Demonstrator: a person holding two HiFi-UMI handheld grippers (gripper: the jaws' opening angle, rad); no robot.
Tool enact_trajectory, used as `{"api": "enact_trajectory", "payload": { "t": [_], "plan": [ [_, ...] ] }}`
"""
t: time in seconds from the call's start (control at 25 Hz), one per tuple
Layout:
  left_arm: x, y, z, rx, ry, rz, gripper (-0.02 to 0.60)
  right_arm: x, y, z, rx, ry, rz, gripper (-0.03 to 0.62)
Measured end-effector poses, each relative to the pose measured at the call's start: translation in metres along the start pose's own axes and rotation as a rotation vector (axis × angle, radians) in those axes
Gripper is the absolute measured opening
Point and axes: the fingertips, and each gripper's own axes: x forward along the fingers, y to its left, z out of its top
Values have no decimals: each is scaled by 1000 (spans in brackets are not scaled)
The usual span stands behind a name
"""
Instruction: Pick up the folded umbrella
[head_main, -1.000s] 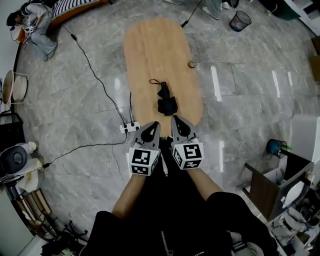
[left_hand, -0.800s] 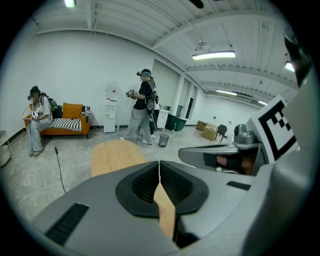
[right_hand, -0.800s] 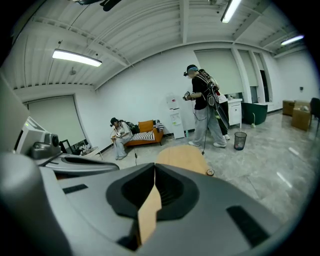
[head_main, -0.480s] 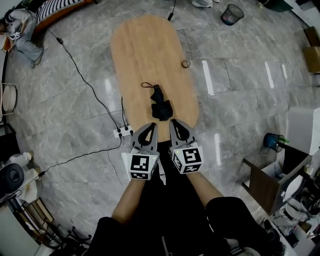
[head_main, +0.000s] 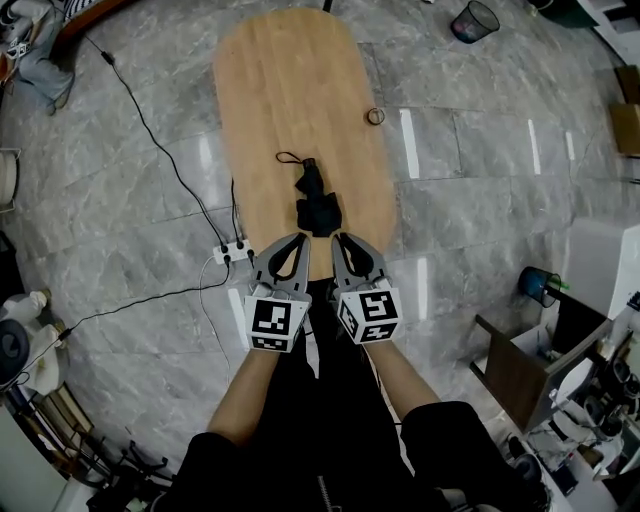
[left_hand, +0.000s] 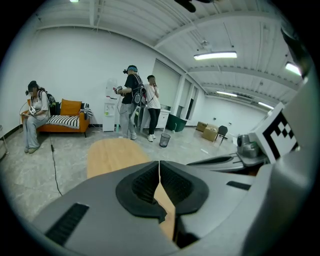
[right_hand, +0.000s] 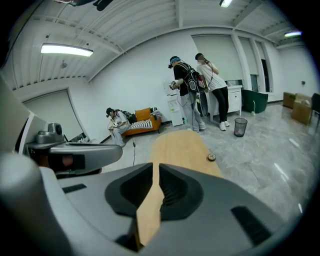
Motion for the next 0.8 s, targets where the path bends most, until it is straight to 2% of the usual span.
{"api": "enact_trajectory", "payload": {
  "t": [0.44,0.8],
  "plan": [
    [15,12,-23,-14,34,10,17,29,-3,-26,-29,51,12,82],
    [21,26,-45,-55,60,40,17,53,-10,-43,-54,70,6,126]
  ]
}}
